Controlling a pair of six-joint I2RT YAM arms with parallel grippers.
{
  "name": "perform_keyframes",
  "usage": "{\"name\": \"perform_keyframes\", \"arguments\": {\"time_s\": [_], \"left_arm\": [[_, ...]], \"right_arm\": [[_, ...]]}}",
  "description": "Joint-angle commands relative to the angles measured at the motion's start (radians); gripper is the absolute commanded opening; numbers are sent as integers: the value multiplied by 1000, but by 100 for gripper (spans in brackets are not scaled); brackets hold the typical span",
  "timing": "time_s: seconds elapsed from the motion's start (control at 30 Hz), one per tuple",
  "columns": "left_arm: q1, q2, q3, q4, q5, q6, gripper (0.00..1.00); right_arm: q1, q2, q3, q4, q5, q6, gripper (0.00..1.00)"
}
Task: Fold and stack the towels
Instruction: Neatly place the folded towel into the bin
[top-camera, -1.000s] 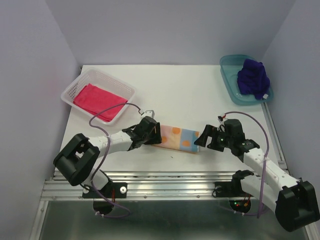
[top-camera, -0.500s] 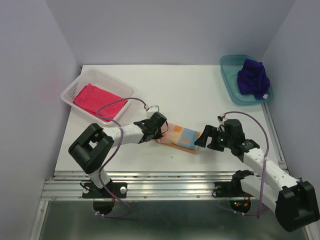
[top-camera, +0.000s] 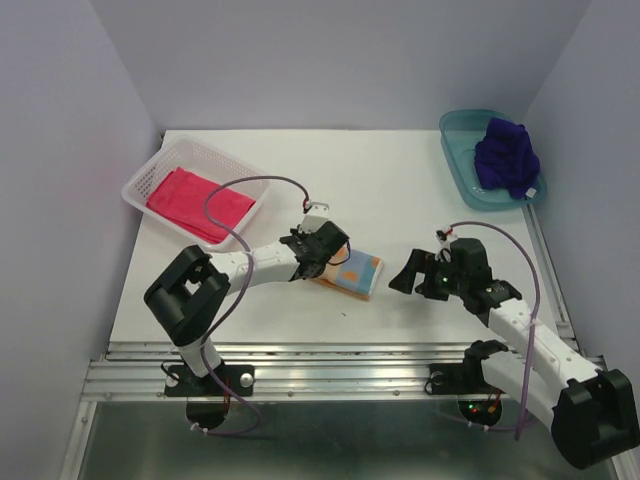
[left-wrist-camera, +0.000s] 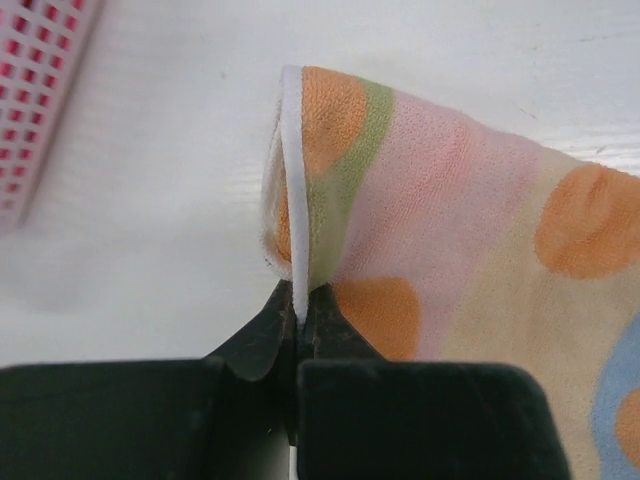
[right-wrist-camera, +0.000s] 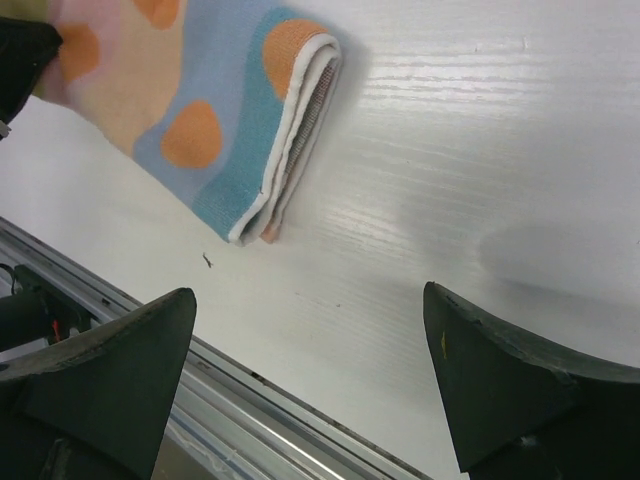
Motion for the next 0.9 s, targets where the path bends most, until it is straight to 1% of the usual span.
{"name": "perform_keyframes", "arguments": {"time_s": [0.0, 0.1, 0.2, 0.23, 0.3, 0.33, 0.4, 0.43, 0.47, 0.5, 0.57, 0.6, 0.67, 0.7, 0.8, 0.87], "left_arm": [[-20, -1, 61, -12, -315, 242, 0], [-20, 16, 73, 22, -393, 342, 0], [-19, 13, 111, 5, -487, 349, 0], [-19, -4, 117, 11, -495, 388, 0], [-19, -27, 111, 69, -515, 462, 0], [-16, -58, 104, 127, -520, 553, 0], [-16, -95, 65, 209, -524, 644, 0], [-11, -136, 50, 297, -514, 748, 0], [-10, -161, 36, 336, -504, 749, 0], [-5, -182, 13, 368, -483, 830, 0], [15, -257, -10, 449, -445, 896, 0], [21, -282, -28, 467, -425, 953, 0], [41, -354, -36, 482, -394, 988, 0], [48, -401, -41, 482, -350, 1014, 0], [88, -477, -64, 482, -233, 1070, 0], [108, -532, -62, 481, -199, 1102, 0]], "right_arm": [[9, -33, 43, 36, 34, -26, 100], [10, -49, 43, 38, 48, -25, 100], [9, -63, 42, 39, 91, -18, 100], [9, -71, 45, 30, 132, -12, 100], [9, -83, 46, 21, 160, -9, 100], [9, -97, 43, 21, 171, -8, 100], [9, -114, 35, 30, 169, -9, 100], [9, -126, 29, 41, 165, -9, 100], [9, -126, 28, 42, 163, -9, 100], [9, -137, 26, 42, 166, -9, 100], [9, -143, 25, 42, 166, -14, 100], [9, -142, 22, 44, 157, -15, 100], [9, -137, 22, 55, 135, -15, 100], [9, -128, 23, 53, 131, -17, 100], [9, -117, 28, 46, 134, -18, 100], [9, -106, 31, 42, 132, -20, 100]]}}
